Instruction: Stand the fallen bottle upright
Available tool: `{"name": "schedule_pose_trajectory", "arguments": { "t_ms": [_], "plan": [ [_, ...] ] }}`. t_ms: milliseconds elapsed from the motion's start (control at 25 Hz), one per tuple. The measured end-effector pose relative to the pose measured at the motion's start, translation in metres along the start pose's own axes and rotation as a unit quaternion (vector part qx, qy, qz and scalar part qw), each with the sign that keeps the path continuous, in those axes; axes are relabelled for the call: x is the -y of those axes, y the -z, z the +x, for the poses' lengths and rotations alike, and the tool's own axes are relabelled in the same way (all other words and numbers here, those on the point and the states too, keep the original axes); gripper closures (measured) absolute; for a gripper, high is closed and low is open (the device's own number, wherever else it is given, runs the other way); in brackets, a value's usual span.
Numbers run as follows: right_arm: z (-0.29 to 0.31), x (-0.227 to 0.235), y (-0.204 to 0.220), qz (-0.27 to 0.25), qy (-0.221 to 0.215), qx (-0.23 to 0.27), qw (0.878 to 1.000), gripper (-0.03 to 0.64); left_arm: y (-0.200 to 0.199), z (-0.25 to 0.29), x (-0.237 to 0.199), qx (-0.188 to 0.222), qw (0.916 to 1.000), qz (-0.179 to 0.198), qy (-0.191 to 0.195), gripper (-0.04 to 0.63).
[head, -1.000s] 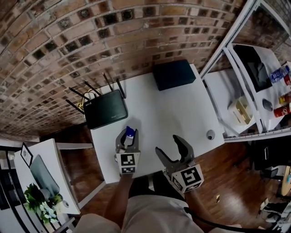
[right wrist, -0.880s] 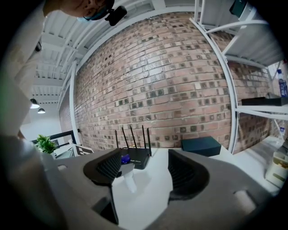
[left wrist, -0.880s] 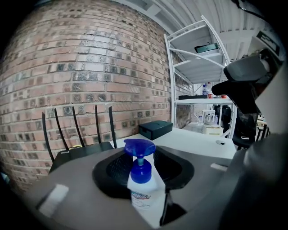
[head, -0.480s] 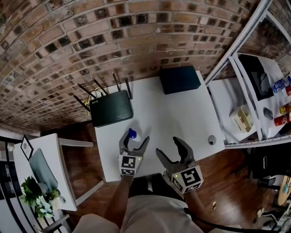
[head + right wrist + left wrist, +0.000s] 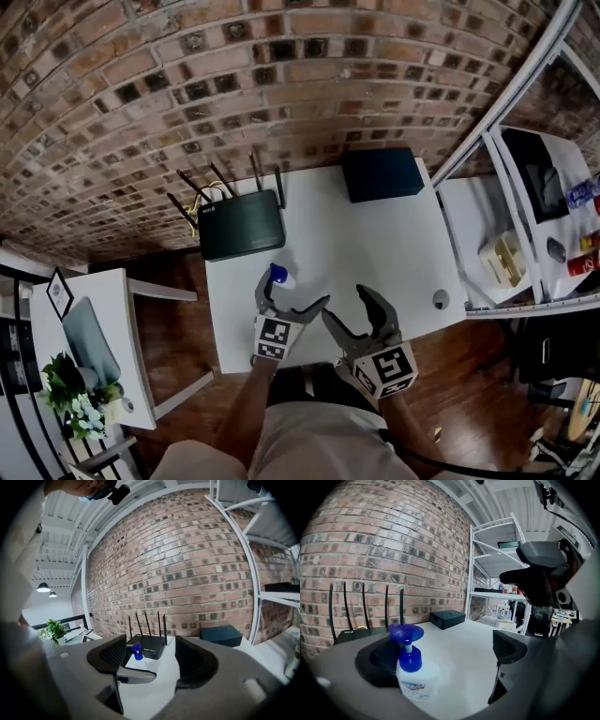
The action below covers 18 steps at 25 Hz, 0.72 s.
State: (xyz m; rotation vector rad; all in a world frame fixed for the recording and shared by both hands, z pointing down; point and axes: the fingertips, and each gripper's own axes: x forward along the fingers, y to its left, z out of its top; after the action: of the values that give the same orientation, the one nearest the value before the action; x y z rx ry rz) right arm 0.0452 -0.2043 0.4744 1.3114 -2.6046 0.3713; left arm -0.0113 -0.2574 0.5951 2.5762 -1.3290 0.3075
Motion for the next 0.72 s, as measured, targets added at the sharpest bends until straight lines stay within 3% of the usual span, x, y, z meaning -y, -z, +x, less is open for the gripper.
{"name": "schedule_pose_trajectory", "arguments": {
  "t_ms": [480, 720],
  "plan": [
    [0.010, 0.004, -0.012, 0.001, -0.009, 0.009, 1.000, 0.304, 0.005, -0.009, -0.012, -0.043, 0.9990, -0.003, -0.009, -0.035],
    [0.021, -0.002, -0.023, -0.007, -0.023, 0.018, 1.000, 0.304, 0.008, -0.025, -0.023, -0.033, 0.9993, -0.009, -0.012, -0.035]
  ]
}}
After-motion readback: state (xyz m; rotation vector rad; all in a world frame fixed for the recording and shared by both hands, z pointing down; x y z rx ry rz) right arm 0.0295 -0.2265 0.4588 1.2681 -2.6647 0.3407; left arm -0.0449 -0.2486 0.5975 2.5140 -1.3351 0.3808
